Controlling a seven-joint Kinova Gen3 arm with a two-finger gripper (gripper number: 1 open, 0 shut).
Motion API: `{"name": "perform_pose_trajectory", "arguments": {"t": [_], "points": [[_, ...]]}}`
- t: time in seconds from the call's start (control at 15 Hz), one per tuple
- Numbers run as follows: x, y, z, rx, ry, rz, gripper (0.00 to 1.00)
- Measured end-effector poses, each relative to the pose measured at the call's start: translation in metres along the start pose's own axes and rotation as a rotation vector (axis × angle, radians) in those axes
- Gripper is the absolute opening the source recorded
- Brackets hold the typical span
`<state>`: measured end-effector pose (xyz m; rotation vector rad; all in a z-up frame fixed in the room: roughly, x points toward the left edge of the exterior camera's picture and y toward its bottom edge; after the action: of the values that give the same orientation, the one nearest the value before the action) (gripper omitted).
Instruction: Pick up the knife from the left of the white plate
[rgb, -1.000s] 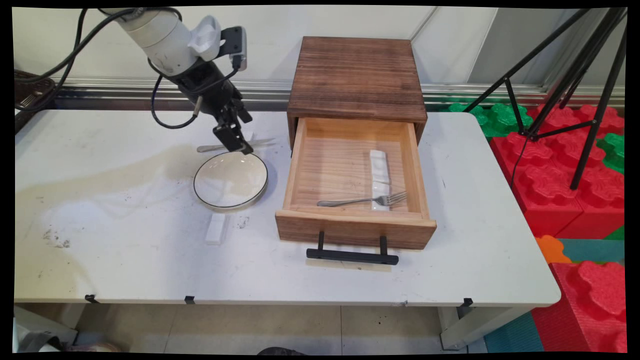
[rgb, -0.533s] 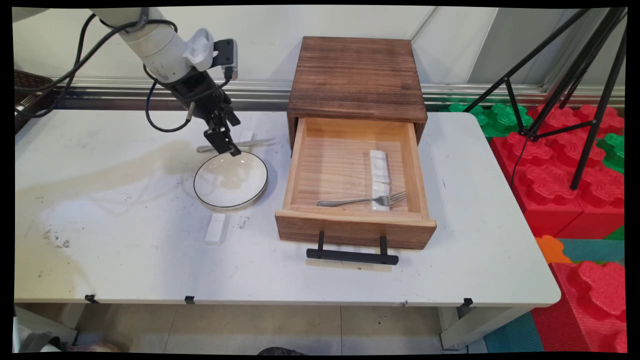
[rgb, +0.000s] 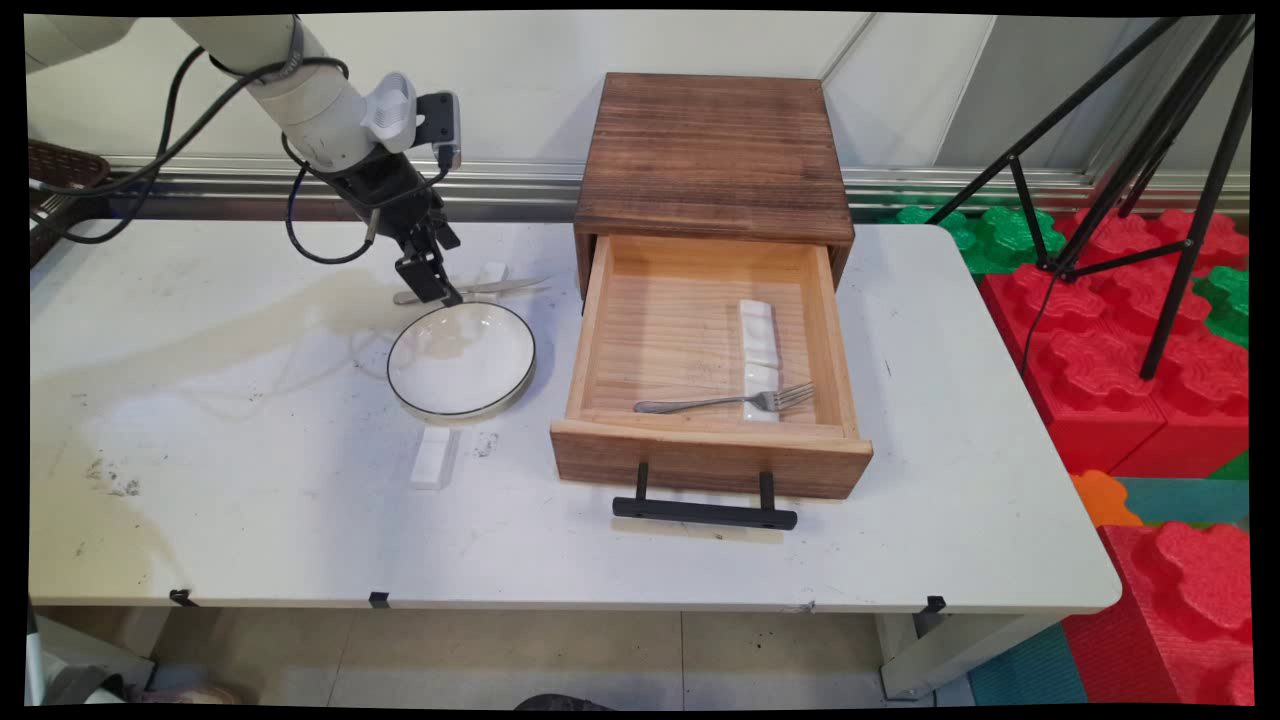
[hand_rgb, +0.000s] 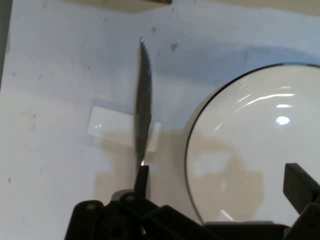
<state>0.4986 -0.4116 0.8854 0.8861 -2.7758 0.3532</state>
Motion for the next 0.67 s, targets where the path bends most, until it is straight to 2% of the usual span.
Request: {"name": "perform_pose_trajectory", "arguments": {"t": [0.67], "points": [[-0.023, -0.030, 0.030, 0.028, -0.033, -0.033, 1.00]]}}
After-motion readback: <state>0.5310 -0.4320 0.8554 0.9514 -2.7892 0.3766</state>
